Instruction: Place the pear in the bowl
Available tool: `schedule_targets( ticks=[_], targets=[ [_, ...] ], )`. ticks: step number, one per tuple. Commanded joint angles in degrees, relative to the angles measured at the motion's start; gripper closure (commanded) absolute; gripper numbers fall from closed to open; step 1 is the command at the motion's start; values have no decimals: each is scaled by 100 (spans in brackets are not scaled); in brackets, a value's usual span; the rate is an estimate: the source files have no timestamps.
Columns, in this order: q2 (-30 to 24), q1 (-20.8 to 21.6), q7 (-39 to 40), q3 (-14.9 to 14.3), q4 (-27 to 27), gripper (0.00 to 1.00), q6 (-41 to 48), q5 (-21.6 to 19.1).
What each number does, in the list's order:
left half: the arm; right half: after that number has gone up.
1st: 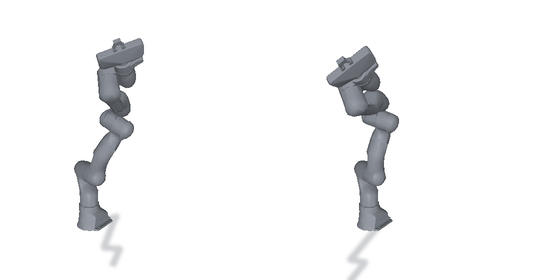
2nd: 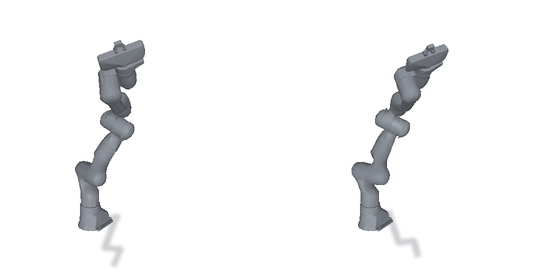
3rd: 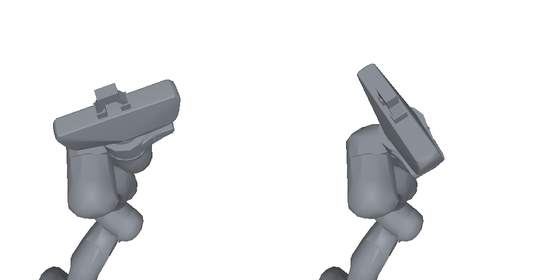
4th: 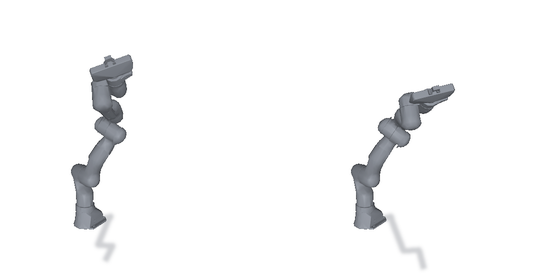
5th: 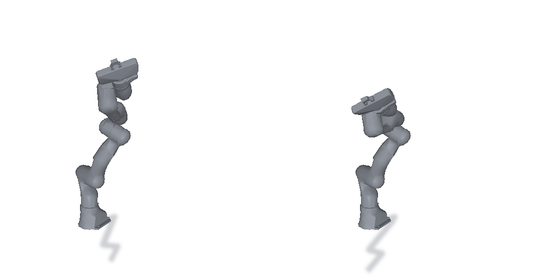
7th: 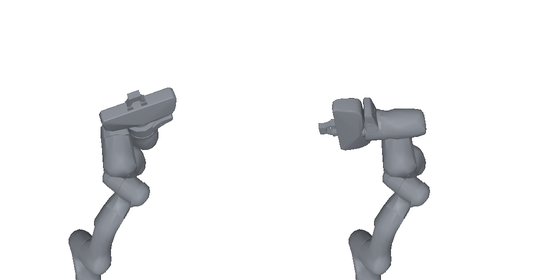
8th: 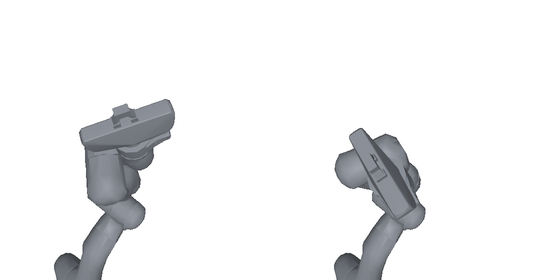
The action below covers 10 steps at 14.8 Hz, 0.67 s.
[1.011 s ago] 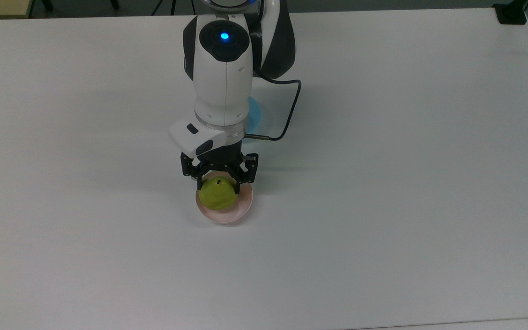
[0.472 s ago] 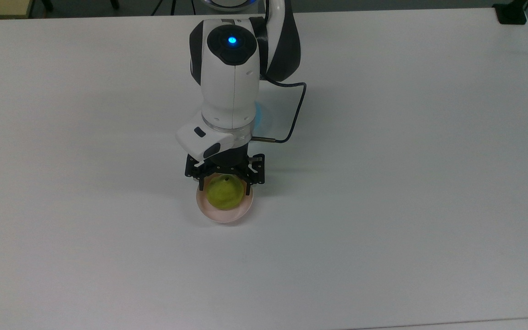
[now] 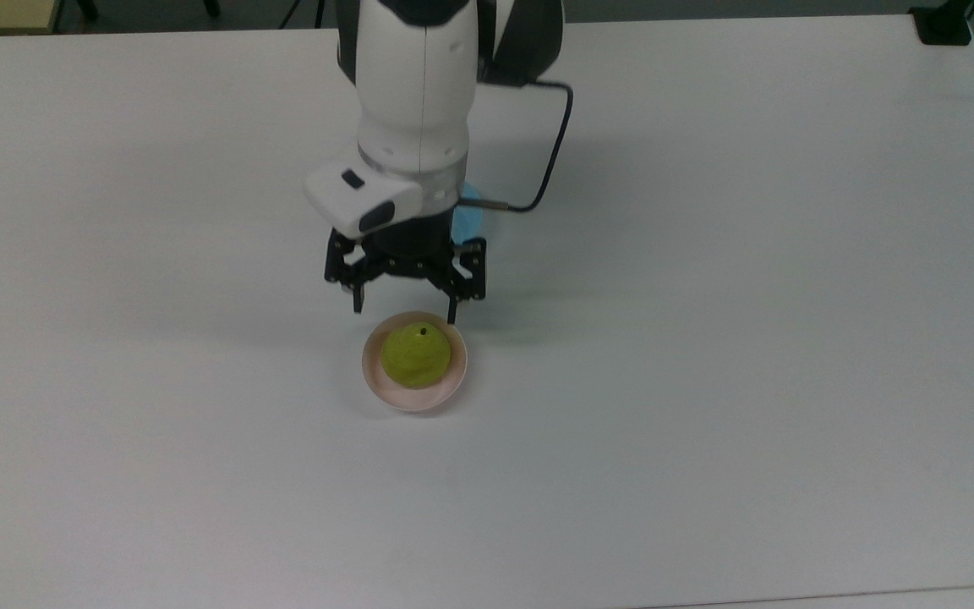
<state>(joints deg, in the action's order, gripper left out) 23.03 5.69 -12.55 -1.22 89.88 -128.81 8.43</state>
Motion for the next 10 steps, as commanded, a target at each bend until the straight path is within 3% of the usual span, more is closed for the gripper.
schedule_targets(
  ticks=[1, 5, 10],
  targets=[
    [-755, 90, -152, -28, 179, 0, 1083, 44],
    [-1388, 99, -90, -28, 196, 0, 2148, 1],
    [-2004, 20, 435, -28, 241, 0, 3167, -438]
  ],
)
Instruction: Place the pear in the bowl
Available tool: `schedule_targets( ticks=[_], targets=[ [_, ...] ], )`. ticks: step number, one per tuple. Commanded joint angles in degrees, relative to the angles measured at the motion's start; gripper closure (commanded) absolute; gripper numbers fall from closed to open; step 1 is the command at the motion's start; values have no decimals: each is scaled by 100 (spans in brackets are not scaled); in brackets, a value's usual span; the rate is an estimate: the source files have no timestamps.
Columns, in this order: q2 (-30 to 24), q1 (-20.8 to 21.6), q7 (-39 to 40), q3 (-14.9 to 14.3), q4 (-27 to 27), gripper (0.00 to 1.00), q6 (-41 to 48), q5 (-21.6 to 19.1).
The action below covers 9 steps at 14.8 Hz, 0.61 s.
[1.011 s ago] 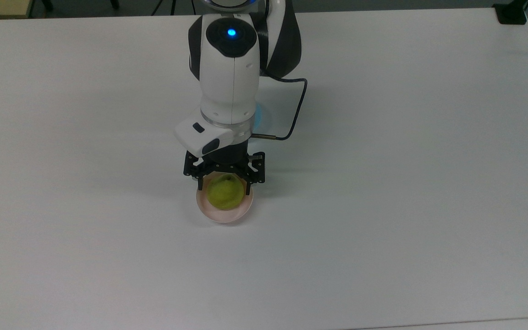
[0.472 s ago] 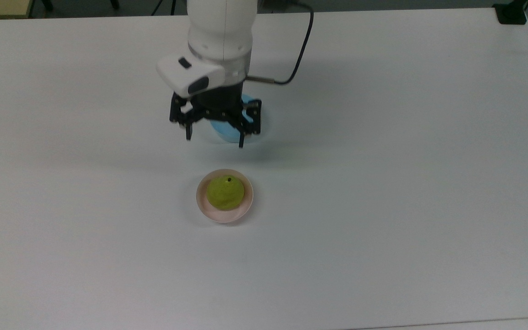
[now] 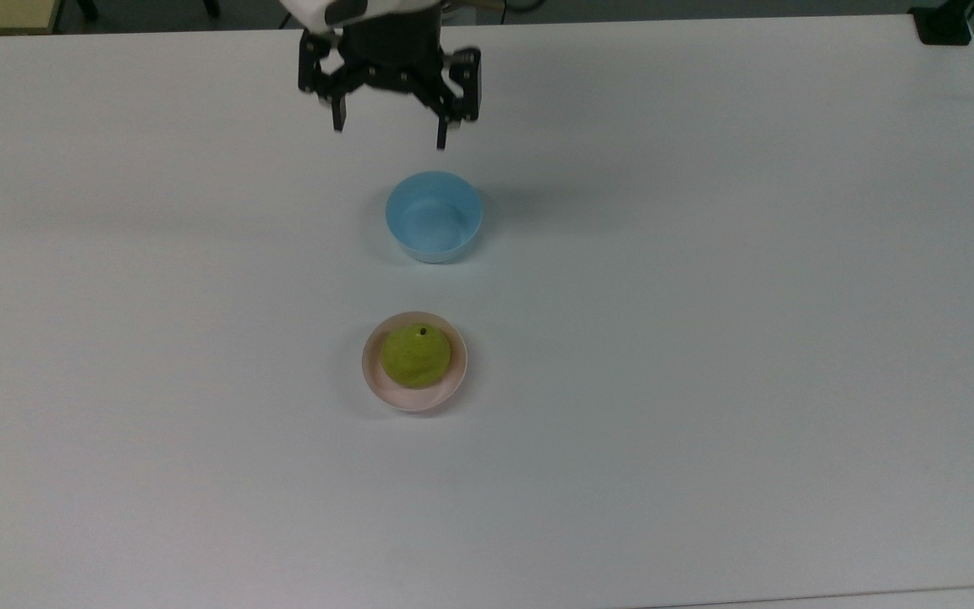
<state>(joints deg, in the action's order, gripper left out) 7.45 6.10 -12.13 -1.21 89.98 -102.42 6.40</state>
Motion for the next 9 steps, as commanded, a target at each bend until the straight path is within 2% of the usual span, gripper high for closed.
schedule_targets(
  ticks=[1, 4, 9],
  targets=[
    [-542, -39, 553, -28, 239, 0, 730, -254],
    [-753, -223, 922, -37, 318, 0, 995, -350],
    [-754, -224, 1011, -72, 301, 0, 1119, -438]
  ],
)
